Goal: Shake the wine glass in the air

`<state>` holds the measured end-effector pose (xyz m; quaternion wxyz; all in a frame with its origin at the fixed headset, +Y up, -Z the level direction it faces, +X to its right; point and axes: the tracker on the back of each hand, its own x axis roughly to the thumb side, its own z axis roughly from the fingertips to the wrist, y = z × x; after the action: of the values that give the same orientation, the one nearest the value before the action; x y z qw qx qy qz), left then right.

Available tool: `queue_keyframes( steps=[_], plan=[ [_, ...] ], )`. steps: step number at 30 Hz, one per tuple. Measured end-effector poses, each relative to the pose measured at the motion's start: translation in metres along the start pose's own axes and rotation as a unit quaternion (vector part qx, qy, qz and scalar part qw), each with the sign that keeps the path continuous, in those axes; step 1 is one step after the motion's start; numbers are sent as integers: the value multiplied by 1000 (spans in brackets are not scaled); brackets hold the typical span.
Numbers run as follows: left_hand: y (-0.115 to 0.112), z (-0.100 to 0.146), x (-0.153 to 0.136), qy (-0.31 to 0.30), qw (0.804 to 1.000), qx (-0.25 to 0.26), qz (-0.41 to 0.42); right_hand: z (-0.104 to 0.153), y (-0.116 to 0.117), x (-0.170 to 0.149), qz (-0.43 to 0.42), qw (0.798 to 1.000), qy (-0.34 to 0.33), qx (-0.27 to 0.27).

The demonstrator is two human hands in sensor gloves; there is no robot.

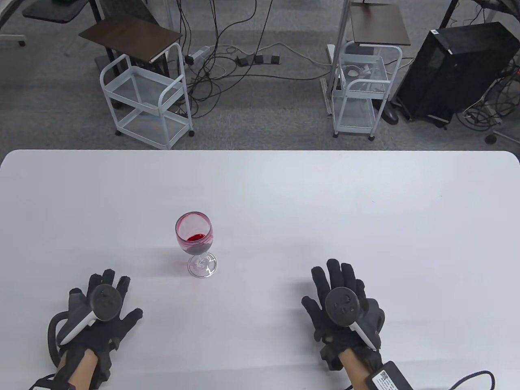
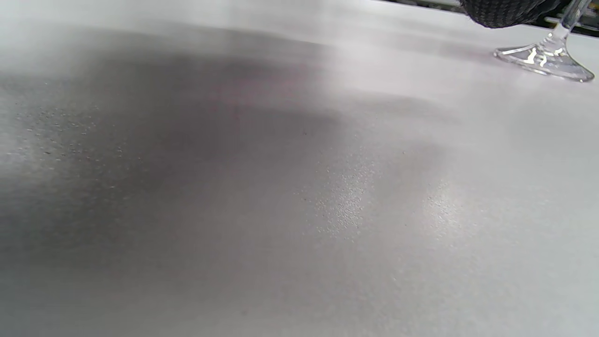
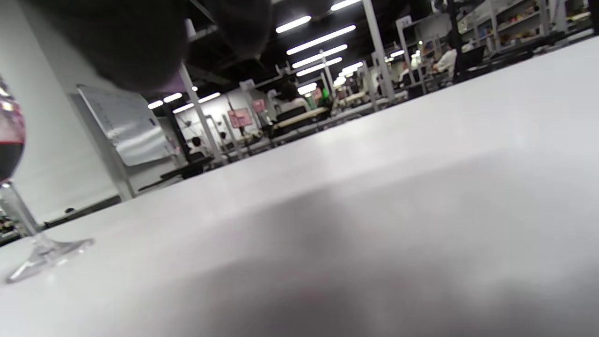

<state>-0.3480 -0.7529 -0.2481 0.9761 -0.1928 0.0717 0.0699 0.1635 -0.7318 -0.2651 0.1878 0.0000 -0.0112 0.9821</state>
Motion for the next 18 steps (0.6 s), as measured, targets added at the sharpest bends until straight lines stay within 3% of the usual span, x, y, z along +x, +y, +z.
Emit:
queue_keyframes(
  steps=[18],
  plan=[
    [2, 0, -2, 4, 1000, 12, -2, 1, 1, -11, 11, 999, 35, 17]
  ],
)
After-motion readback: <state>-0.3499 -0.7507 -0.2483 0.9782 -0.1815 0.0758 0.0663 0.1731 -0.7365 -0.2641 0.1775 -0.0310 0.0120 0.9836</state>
